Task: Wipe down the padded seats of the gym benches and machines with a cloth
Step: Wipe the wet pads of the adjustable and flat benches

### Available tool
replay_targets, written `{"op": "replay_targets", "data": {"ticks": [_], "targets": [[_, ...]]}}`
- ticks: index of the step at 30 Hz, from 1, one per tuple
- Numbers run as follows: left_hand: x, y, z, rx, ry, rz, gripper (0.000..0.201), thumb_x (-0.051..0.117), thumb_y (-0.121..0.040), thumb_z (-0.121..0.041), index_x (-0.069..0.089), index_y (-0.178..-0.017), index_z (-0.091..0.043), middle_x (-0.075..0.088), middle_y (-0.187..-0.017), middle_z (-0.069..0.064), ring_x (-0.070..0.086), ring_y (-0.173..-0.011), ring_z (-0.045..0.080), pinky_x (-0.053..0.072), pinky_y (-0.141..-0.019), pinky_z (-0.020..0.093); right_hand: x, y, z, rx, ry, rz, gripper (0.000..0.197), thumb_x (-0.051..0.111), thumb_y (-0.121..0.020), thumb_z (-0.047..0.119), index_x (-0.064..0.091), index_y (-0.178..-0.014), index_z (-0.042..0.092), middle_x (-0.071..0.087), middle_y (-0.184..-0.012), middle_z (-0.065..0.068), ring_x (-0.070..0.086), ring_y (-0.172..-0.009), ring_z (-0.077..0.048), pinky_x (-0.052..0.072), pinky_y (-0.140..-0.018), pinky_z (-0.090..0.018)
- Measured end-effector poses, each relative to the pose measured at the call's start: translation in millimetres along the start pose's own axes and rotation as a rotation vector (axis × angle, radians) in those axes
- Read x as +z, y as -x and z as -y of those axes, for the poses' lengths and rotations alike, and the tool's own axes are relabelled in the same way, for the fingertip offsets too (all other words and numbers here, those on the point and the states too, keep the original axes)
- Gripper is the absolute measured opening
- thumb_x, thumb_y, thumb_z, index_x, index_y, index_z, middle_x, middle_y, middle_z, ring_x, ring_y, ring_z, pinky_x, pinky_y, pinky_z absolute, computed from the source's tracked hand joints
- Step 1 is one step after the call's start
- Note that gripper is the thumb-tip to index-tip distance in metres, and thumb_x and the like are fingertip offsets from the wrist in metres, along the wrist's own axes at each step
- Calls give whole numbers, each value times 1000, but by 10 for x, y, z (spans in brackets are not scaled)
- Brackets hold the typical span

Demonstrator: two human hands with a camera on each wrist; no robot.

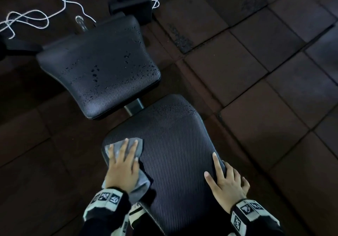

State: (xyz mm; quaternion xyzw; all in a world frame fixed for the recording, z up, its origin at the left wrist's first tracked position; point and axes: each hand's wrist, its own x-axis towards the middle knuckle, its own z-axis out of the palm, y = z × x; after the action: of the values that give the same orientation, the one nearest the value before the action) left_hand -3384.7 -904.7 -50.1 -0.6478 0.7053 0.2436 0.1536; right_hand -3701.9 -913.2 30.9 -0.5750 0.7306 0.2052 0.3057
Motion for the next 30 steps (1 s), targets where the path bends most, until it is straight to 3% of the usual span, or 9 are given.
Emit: {"op": "replay_targets", "data": {"ticks": [2, 4, 8, 12, 16, 19, 25, 28, 30], "targets": [[-90, -35, 161, -19, -74, 76, 49, 42, -91, -30, 58, -124, 3, 31, -153, 18, 15, -144, 41, 8, -110, 69, -5, -1, 7, 5, 3, 3, 63, 1, -75, 74, -34, -125, 58, 11, -153, 10, 13, -140, -13, 10, -113, -47], [-316, -182, 178, -102, -73, 86, 50, 56, -88, -30, 56, -128, 0, 23, -156, 17, 8, -145, 41, 5, -107, 72, -1, -7, 6, 3, 11, 4, 64, 0, -75, 74, -34, -126, 57, 11, -154, 10, 12, -140, -14, 10, -113, -47], [-615, -654, 68, -217, -17, 98, 54, 5, -101, -34, 15, -152, -21, -15, -160, 6, -18, -144, 36, -8, -109, 69, 2, -6, 3, 5, 13, 16, 64, -1, -75, 74, -35, -127, 57, 10, -154, 10, 12, -140, -14, 9, -113, -48], [-771, -877, -217, -136, 239, 132, 58, 17, -102, -43, -11, -151, -32, -23, -158, 2, -25, -138, 46, -13, -113, 57, 0, -8, 1, 6, 14, 21, 65, -2, -74, 74, -33, -128, 57, 10, -154, 8, 12, -140, -14, 9, -113, -48], [-462, -611, -327, 46, 250, 46, 63, 5, -89, -52, -20, -146, -39, -16, -157, -6, -14, -143, 45, -3, -117, 53, -13, 1, 8, 4, 13, 26, 65, -1, -74, 75, -33, -128, 57, 11, -154, 8, 13, -140, -14, 9, -113, -48], [-142, -244, -207, 103, 171, 8, 61, 14, -95, -43, -8, -151, -37, 11, -161, 2, 9, -146, 38, 4, -119, 52, -16, 2, 10, 5, 9, 28, 64, -1, -74, 75, -36, -125, 58, 10, -154, 9, 12, -140, -14, 9, -113, -48], [37, -195, 296, -10, 75, 37, 61, -7, -95, -49, -6, -153, -31, 2, -162, -3, 2, -147, 35, 3, -117, 56, -18, 3, 22, 11, -5, 27, 62, 0, -74, 75, -39, -120, 59, 9, -154, 10, 12, -140, -13, 8, -113, -48], [-214, -443, 306, -66, 10, 25, 56, 30, -100, -39, 33, -147, -9, 22, -158, 12, 14, -144, 43, 7, -111, 68, -29, 5, 32, 8, -18, 47, 64, -8, -67, 80, -41, -118, 60, 7, -154, 11, 11, -140, -14, 7, -113, -48], [-374, -629, 235, -50, -110, 37, 48, 40, -98, -30, 46, -138, -5, 15, -159, 14, 3, -144, 43, -9, -104, 73, -39, 1, 43, 5, -20, 40, 68, -17, -59, 83, -41, -118, 60, 7, -153, 11, 11, -140, -14, 8, -113, -48]]}}
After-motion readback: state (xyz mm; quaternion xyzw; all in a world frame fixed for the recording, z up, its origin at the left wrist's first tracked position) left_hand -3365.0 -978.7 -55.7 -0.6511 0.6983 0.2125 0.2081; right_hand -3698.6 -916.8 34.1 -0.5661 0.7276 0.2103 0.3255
